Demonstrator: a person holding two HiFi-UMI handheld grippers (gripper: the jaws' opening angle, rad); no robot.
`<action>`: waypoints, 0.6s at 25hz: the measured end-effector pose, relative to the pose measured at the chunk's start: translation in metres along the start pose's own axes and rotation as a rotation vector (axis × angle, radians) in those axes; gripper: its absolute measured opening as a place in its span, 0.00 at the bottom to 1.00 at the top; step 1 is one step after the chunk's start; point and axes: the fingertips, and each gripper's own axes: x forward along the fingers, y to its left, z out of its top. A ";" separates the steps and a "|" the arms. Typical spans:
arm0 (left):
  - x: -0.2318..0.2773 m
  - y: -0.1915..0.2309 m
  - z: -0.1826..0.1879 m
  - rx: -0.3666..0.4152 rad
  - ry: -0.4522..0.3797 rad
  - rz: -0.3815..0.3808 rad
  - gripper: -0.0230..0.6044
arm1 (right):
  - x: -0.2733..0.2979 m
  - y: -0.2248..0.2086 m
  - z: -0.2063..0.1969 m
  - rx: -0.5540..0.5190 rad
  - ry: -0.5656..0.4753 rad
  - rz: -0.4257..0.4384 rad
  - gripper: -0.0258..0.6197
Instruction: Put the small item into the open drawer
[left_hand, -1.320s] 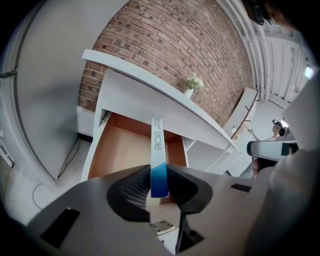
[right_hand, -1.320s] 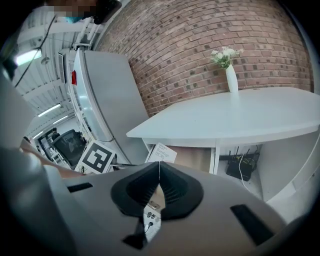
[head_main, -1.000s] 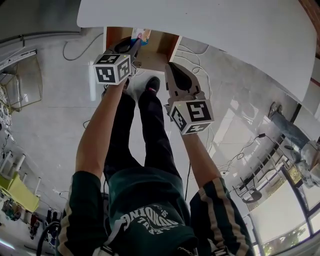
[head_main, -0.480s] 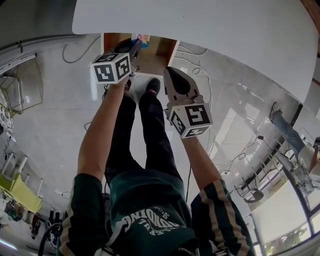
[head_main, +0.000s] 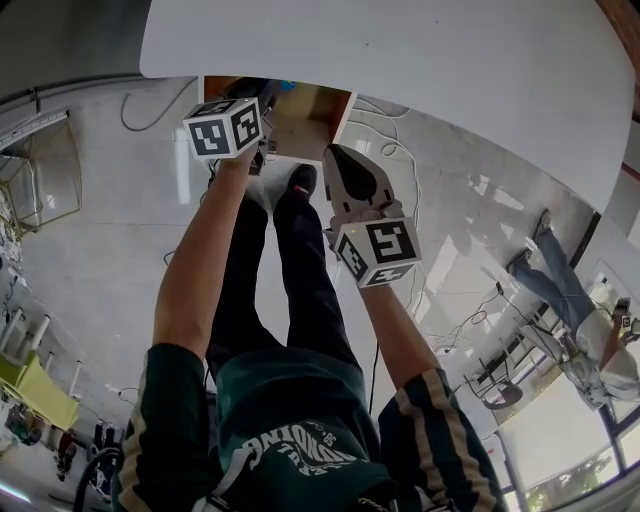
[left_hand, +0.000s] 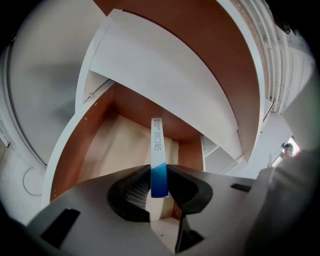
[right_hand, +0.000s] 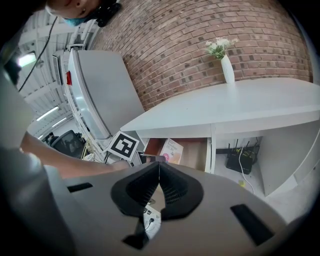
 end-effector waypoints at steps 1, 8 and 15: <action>0.002 0.000 0.000 -0.001 0.001 -0.003 0.20 | 0.000 0.000 -0.001 0.001 0.001 -0.001 0.08; 0.015 0.004 -0.004 0.008 0.020 -0.004 0.20 | 0.002 -0.004 -0.007 0.008 0.013 -0.010 0.08; 0.024 0.003 -0.010 0.025 0.037 -0.033 0.20 | 0.000 -0.008 -0.013 0.016 0.021 -0.020 0.08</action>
